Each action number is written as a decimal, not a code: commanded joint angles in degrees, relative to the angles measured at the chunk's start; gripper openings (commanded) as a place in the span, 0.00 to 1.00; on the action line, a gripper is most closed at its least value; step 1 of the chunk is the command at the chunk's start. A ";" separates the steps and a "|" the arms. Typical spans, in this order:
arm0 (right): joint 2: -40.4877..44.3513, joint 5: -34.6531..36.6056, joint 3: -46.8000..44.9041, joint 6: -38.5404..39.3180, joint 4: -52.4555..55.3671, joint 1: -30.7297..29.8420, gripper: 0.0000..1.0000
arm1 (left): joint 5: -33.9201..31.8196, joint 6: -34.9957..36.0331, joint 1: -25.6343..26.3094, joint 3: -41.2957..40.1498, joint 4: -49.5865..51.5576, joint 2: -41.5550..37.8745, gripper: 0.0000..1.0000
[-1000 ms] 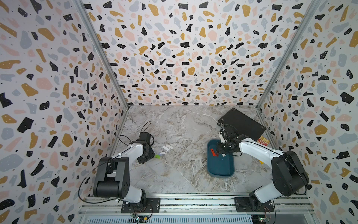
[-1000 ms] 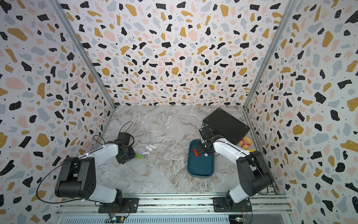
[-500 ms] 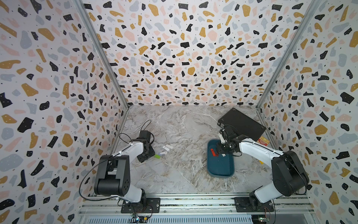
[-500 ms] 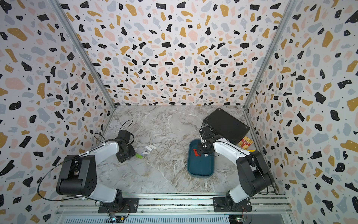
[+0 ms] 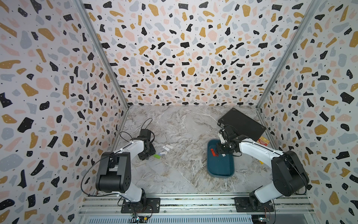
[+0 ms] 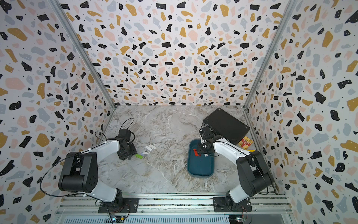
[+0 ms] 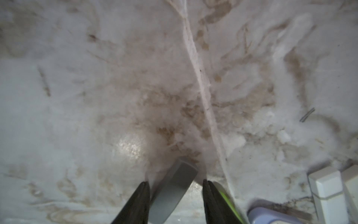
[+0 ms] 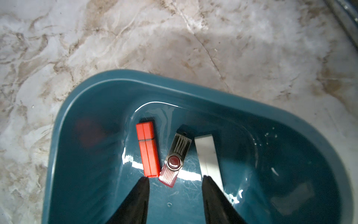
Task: Put the usb flash drive into the storage box
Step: Pick up the USB flash from the center of the board.
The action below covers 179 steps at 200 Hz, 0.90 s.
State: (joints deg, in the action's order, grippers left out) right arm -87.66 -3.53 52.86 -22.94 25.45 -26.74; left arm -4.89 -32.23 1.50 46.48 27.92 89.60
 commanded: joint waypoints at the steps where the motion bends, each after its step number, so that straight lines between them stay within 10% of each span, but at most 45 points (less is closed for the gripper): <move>1: 1.69 -0.08 0.14 0.17 0.85 -0.03 0.50 | 1.98 0.52 -0.34 0.29 0.11 1.86 0.42; 131: 4.64 0.86 0.67 0.31 2.17 -0.06 0.49 | 3.42 -2.61 2.35 0.04 4.68 -6.16 0.19; 179: 10.80 2.34 2.69 0.25 3.38 3.24 0.48 | 5.13 -8.35 23.95 3.79 6.51 -19.44 0.20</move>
State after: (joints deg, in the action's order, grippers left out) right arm -80.55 -3.05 52.88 -22.85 26.63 -26.00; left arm -1.45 -36.10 14.37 47.31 33.15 75.90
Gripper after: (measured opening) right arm 0.487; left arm 0.201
